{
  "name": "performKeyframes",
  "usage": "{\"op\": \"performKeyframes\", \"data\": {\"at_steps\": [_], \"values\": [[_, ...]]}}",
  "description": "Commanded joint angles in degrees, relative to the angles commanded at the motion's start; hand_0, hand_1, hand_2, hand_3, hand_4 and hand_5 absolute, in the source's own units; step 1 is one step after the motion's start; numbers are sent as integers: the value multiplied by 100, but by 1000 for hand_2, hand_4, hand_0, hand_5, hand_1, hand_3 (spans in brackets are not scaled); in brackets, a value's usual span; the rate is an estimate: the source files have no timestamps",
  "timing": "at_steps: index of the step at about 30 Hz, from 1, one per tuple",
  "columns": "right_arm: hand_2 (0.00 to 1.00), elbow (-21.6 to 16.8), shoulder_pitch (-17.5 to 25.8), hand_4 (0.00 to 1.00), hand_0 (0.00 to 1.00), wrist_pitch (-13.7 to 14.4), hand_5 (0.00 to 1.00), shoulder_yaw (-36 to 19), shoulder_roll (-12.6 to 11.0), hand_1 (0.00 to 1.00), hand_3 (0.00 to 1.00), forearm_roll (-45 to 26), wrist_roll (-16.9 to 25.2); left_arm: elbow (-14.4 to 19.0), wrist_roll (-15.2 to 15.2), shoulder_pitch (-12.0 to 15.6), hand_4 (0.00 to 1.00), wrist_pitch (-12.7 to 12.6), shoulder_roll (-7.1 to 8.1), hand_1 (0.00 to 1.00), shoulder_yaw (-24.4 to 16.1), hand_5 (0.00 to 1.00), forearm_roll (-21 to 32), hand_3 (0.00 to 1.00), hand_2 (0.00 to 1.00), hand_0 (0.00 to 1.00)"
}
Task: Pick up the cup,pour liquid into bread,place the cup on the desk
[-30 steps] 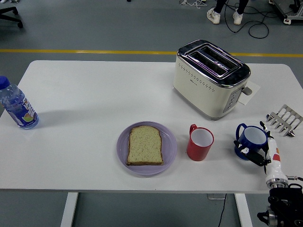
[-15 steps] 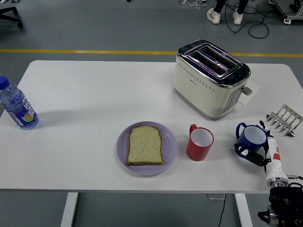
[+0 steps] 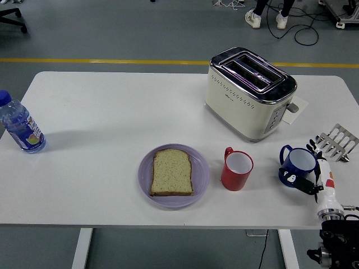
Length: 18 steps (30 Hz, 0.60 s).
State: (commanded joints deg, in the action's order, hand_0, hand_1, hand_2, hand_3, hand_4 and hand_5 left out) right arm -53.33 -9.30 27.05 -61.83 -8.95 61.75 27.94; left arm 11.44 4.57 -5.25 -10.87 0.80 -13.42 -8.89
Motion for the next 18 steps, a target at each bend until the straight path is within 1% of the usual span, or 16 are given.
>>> {"op": "performKeyframes", "data": {"at_steps": [2,7,11,14,15,17,18], "values": [[963,-131,36,952,920,23,23,-40,-10,845,998,39,6,-1,0,-2,240,0,0,640,-1,862,-1,503,651,633],[964,-597,139,951,926,112,22,-274,-33,852,998,205,20,-2,-1,-9,240,-1,2,640,-14,862,-8,503,651,633],[964,-1064,231,951,931,192,28,-455,-92,860,998,325,26,-3,-1,-9,240,-1,4,639,-22,863,-18,503,651,633],[964,-1517,327,951,931,254,28,-660,-113,860,998,408,23,-5,-1,1,240,-1,2,639,-16,863,-10,503,651,633],[932,-1664,355,859,901,259,168,-734,-110,827,974,380,32,-5,-1,5,240,-1,2,639,-11,863,-11,503,651,634],[932,-1857,396,859,901,238,168,-853,-100,827,974,251,39,-5,-1,11,240,0,1,639,-2,863,-16,503,651,634],[932,-1991,429,859,901,199,168,-958,-91,827,974,81,79,-6,0,17,240,0,0,639,8,863,-13,503,651,634]]}}
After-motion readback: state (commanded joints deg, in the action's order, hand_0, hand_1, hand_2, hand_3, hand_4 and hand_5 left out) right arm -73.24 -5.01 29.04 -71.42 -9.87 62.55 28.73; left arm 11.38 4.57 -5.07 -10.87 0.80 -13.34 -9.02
